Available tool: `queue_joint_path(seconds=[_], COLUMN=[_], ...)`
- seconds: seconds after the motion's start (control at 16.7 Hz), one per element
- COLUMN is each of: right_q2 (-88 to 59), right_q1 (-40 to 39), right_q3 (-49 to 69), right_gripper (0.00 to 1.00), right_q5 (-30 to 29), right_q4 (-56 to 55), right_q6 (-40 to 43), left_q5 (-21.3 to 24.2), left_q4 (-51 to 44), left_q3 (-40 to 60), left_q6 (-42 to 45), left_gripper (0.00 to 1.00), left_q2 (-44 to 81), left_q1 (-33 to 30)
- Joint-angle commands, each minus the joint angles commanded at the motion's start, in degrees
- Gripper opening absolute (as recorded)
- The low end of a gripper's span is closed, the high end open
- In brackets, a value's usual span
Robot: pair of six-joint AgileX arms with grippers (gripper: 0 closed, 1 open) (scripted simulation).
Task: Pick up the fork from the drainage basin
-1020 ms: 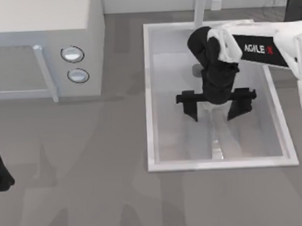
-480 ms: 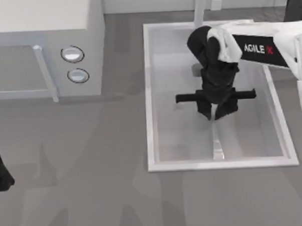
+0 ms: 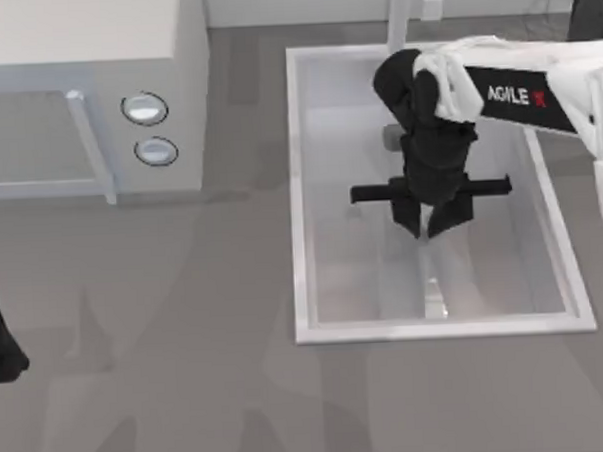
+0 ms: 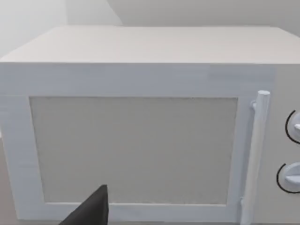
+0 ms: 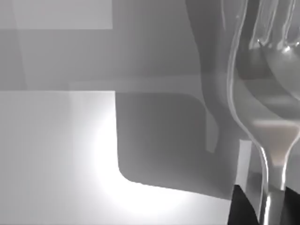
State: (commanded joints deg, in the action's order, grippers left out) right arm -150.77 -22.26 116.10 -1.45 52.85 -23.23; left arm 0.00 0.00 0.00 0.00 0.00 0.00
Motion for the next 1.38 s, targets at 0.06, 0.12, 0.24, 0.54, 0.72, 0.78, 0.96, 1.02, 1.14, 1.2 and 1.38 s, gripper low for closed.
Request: queue_joint_path(seconds=[0.06,0.12,0.24,0.54,0.72,0.78,0.96,1.02,1.14,1.2,1.38], right_q2=[0.26,0.62,1.59,5.12,6.54,6.62,6.50,6.63,8.56,10.35,18.61], right_q1=[-0.01,-0.02,-0.03,0.05,0.10,0.11,0.03,0.11,1.32,2.38,6.83], right_q3=[1.18,2.73,6.59,17.12,20.67,20.86,20.79,20.67,18.79,16.97,7.94], right_gripper=[0.00,0.00,0.00,0.00,0.00,0.00,0.00,0.00,0.00,0.00,0.00], right_q5=[0.00,0.01,0.02,0.07,0.09,0.09,0.12,0.13,0.19,0.25,0.48], right_q4=[1.33,3.20,8.33,23.19,27.43,27.63,27.49,27.48,27.37,27.26,26.78], right_q6=[-0.01,-0.01,-0.01,0.09,0.15,0.16,0.08,0.17,1.39,2.46,6.95], left_q5=[0.00,0.00,0.00,0.00,0.00,0.00,0.00,0.00,0.00,0.00,0.00], left_q4=[0.00,0.00,0.00,0.00,0.00,0.00,0.00,0.00,0.00,0.00,0.00], left_q3=[0.00,0.00,0.00,0.00,0.00,0.00,0.00,0.00,0.00,0.00,0.00], left_q6=[0.00,0.00,0.00,0.00,0.00,0.00,0.00,0.00,0.00,0.00,0.00], left_gripper=[1.00,1.00,1.00,1.00,1.00,1.00,1.00,1.00,1.00,1.00,1.00], left_q2=[0.00,0.00,0.00,0.00,0.00,0.00,0.00,0.00,0.00,0.00,0.00], left_q1=[0.00,0.00,0.00,0.00,0.00,0.00,0.00,0.00,0.00,0.00,0.00])
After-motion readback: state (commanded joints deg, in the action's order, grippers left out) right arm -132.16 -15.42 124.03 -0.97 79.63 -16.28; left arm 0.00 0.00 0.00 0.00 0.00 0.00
